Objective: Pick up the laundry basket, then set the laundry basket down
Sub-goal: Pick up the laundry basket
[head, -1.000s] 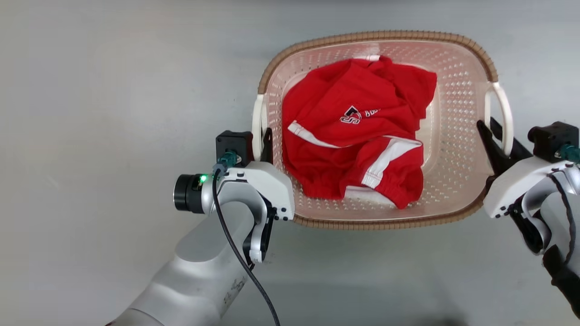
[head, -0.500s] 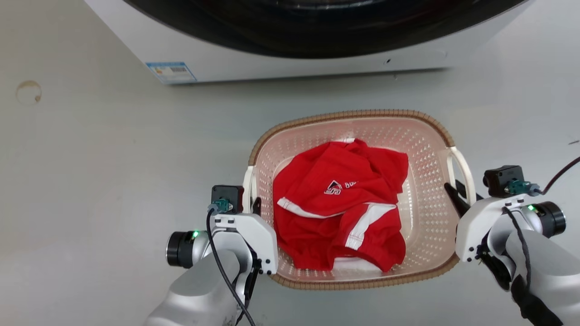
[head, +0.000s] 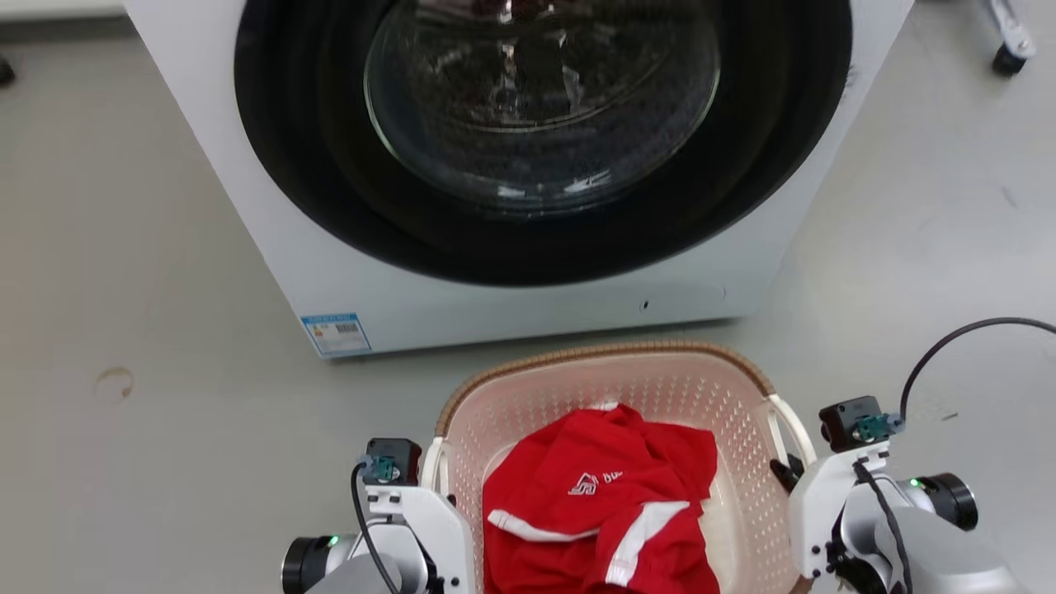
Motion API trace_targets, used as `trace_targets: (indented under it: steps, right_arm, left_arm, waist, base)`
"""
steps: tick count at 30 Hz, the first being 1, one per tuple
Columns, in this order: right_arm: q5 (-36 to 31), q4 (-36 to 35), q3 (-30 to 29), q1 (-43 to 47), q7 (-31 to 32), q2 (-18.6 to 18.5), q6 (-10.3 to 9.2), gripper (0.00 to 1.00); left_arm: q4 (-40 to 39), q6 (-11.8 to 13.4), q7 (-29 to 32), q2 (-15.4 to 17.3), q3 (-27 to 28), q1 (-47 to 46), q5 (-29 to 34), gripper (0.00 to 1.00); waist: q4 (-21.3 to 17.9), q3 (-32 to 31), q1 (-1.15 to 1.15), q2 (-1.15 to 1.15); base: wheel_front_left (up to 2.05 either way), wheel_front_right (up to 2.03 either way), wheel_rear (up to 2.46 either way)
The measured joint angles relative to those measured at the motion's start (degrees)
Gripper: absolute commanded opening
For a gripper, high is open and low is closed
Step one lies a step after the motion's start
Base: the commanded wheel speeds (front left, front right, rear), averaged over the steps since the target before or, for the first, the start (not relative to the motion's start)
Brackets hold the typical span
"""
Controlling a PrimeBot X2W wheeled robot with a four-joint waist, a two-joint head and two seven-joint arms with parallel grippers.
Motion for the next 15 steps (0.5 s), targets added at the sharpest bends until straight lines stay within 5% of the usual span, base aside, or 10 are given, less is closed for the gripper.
trace_targets:
  steps: [15]
  right_arm:
    - [5.8,-0.2,4.4,2.5,8.1,1.4,-0.02,0.0]
  left_arm:
    - [3.9,-4.3,5.4,-0.2,-1.9,3.8,-0.5,0.0]
  waist:
    - [-1.4,-14.9,0.0,0.0]
  base:
    - [0.0,0.0,0.0]
